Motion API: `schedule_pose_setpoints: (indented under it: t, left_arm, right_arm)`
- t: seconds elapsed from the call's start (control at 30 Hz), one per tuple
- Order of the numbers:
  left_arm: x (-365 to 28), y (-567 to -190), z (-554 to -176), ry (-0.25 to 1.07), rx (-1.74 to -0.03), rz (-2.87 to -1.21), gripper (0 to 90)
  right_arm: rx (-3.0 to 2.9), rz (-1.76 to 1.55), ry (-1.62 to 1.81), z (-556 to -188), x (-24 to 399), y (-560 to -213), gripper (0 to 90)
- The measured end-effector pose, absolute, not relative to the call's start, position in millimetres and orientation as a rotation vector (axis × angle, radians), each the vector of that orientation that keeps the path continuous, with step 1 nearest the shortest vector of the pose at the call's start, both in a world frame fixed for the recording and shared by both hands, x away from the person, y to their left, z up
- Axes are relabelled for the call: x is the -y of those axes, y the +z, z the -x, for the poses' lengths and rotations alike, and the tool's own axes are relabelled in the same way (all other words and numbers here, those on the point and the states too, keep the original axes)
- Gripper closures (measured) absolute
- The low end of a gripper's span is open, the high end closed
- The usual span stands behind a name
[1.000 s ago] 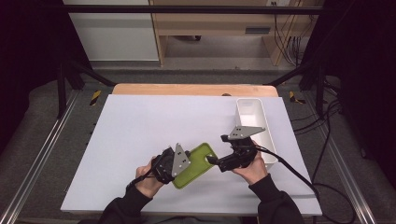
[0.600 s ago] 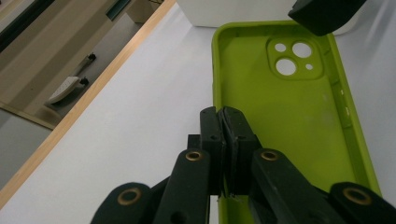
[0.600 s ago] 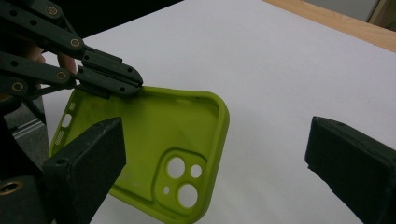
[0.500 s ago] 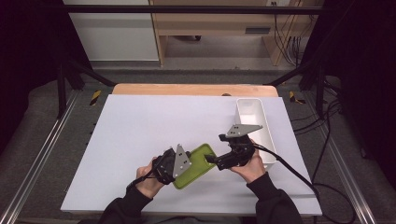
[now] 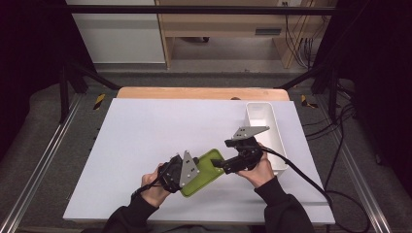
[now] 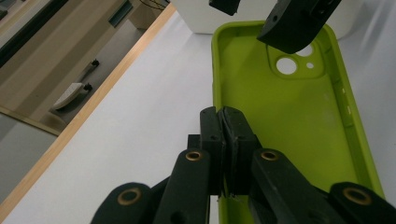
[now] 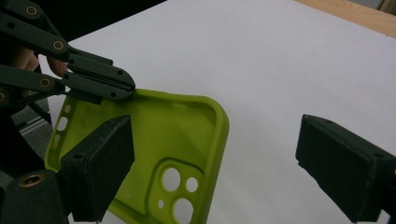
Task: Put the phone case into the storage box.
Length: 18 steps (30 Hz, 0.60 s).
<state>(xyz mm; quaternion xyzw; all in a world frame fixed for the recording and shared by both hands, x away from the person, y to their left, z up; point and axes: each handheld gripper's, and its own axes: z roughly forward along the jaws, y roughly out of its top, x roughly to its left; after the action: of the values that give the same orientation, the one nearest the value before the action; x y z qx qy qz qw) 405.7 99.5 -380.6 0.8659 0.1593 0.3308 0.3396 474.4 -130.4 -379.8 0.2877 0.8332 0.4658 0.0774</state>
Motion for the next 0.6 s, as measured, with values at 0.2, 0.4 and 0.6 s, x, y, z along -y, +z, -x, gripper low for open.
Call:
schedule_pose_setpoints:
  t: [0.2,0.4,0.6]
  left_arm:
    - [-99.8,-380.0,-405.3,0.870,-0.408,-2.253,87.3]
    - [-100.0,-379.2,-404.3,0.871,-0.408,-2.249,87.3]
    - [-100.2,-378.6,-403.4,0.877,-0.400,-2.250,87.3]
  right_arm:
    - [-2.513,-0.851,1.392,-474.2,130.0,-380.8,17.2]
    - [-2.532,-0.862,1.398,-475.1,130.2,-380.6,21.2]
    - [-2.544,-0.871,1.413,-477.2,131.4,-379.7,25.9]
